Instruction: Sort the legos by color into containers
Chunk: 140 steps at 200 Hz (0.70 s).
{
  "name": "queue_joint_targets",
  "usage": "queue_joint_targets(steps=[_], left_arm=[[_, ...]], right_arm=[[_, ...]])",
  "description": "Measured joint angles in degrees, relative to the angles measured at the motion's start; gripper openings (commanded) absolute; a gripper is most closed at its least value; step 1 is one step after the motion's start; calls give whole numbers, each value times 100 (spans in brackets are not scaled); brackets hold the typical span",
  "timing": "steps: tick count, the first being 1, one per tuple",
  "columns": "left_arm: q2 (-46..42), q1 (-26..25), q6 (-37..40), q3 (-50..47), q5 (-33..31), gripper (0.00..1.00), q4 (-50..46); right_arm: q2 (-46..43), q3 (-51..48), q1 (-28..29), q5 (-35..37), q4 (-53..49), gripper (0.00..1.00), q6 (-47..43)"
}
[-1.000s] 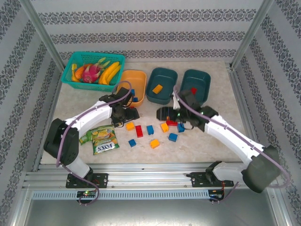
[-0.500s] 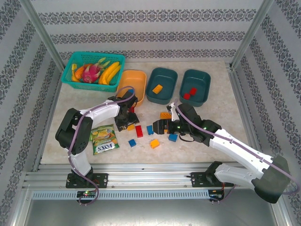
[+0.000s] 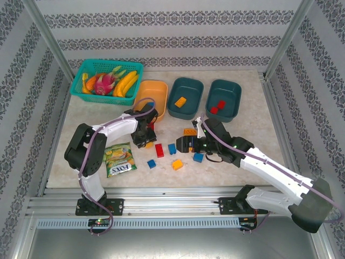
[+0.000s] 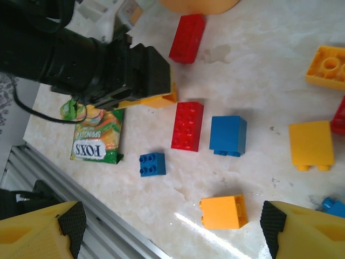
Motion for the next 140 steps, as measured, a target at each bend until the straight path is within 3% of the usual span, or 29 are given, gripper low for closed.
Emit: queue_joint_targets(steps=[57,140], left_arm=[[81,-149,927,2339,-129,43,-531],[2822,-273,2159,5912,0,42,-846]], right_arm=[[-874,22,-643,890,109,86,588],[-835,201,-1467,999,299,86,872]])
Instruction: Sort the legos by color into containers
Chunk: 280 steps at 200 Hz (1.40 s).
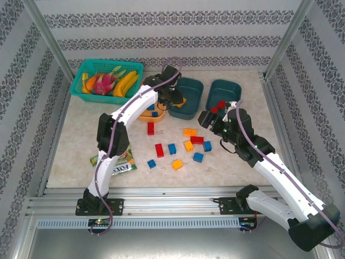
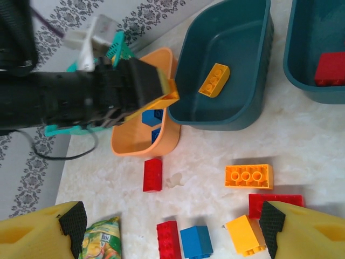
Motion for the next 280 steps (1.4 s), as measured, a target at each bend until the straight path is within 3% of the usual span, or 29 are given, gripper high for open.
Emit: queue_joint_targets(steps=[34,126,168,231,280], left_arm=[[619,-59,197,649,0,42,9],[1331,-205,299,761,-197,48,13],[1421,-205,321,977,-313,61,4],[1486,-208,317,1357,-367,72,-129],[887,-195,214,1355,-468,78,-319]], right_arm=[[-254,0,-76,-44,-205,86,2],[-796,-131,-525,-345,-778,86,4],[-1110,-380,-525,-361,-984,86,81],[-1263,-426,-525,-352,-1174,86,133],[-946,0,-522,-297,-1480,83,-90]])
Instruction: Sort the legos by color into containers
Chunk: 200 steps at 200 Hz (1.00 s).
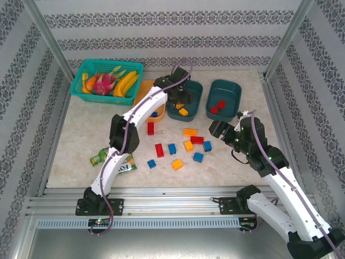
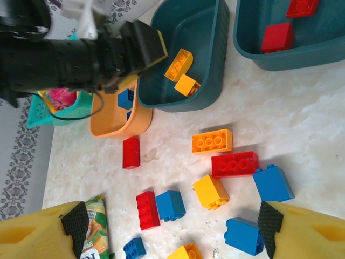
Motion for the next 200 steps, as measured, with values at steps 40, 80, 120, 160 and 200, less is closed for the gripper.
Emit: queue_joint_targets(steps=[40,80,120,160,200], left_arm=[[-1797,74,-136,-964,-4,83,66],[-4426,428,-264,-3681,24,87,614],[-6701,566,-557,-6662,85,88,879],[-8623,566,-992,-8719,529,87,748],[-9840,566,-1207,-9278,1043,87,452]], right_arm=[[284,605,369,431,-470,80,-236],[911,1274,1445,1290,-942,77,-302],[1770,1733,2485,2002,-1239,77,-192],[2791,1851,3176,2144,-1261,74,197],[3536,1882,3556,2142,-1300,74,592]])
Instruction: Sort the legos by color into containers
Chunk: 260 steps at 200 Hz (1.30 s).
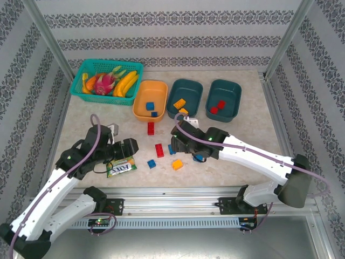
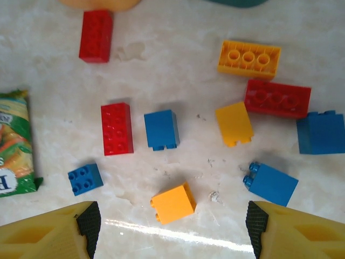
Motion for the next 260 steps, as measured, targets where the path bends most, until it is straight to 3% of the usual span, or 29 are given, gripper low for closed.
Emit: queue_joint_targets(steps=[52,102,169,227,260], left_arm=[[-118,0,-240,-424,286,87,-20],[-177,0,-940,-872,28,86,396],[-120,0,-1102,-883,-122,86,511],[-184,0,-931,-704,-138,85,404],[-404,0,-796,-549,-214,85,317]], right_arm=[[-26,-146,17,-155,-66,77,243],[116,-144,-122,-688,-61,84,-326],[940,-24,-708,-1252,68,77,-962],[1497,273,-63,-1276,-28,84,-1178],[1947,275,15,-1414,-111,86,-1314]])
